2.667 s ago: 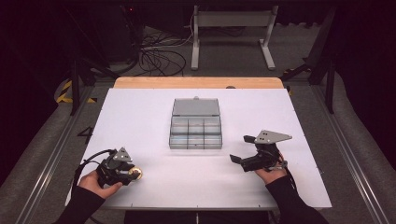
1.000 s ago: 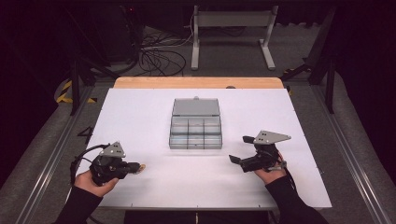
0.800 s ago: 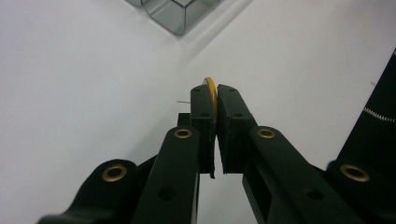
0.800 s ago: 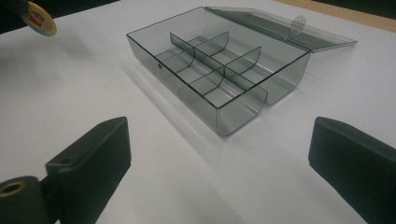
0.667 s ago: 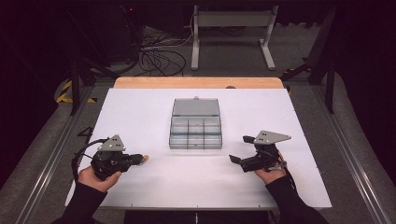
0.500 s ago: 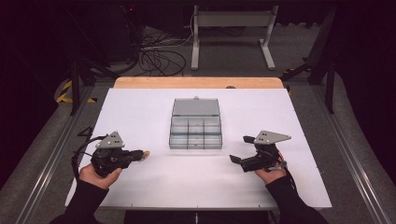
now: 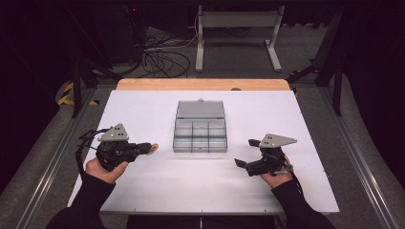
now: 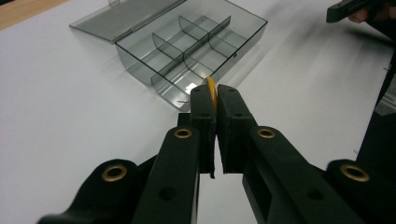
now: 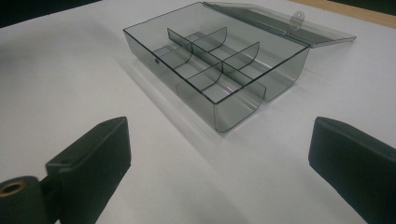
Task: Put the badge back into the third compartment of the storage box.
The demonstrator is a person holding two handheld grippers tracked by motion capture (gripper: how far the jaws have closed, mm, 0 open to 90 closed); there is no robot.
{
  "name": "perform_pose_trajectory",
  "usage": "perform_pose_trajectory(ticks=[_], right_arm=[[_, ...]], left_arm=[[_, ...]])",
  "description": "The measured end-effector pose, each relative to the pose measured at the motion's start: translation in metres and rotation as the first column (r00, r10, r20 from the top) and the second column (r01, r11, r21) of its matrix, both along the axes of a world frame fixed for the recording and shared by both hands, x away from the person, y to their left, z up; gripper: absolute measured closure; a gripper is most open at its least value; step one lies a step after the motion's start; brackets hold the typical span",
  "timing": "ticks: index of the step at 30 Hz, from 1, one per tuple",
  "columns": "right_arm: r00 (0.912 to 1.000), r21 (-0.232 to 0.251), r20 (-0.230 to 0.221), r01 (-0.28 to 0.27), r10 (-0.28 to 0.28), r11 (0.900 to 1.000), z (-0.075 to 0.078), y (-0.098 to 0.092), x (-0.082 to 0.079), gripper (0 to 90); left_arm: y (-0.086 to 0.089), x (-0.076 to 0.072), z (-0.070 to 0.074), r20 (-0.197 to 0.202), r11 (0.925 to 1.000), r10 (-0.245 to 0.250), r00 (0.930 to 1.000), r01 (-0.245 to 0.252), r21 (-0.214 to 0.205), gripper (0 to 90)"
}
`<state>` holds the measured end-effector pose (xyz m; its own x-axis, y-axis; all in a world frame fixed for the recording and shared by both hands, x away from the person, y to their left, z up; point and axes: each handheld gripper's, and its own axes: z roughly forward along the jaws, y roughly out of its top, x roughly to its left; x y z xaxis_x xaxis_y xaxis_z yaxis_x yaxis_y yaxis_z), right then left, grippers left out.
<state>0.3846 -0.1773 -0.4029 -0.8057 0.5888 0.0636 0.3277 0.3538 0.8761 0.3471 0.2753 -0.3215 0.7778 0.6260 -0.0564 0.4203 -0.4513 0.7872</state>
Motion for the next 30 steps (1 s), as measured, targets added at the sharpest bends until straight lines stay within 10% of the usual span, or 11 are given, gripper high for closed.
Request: perform_pose_trajectory(ticks=[30], right_arm=[[1.0000,0.001,-0.001,-0.007,0.007,1.0000,-0.001,-0.001,0.000,6.2]], left_arm=[[-0.072,0.057,0.011,-0.010,0.9904,-0.095,0.9954,0.094,-0.102,86.4]])
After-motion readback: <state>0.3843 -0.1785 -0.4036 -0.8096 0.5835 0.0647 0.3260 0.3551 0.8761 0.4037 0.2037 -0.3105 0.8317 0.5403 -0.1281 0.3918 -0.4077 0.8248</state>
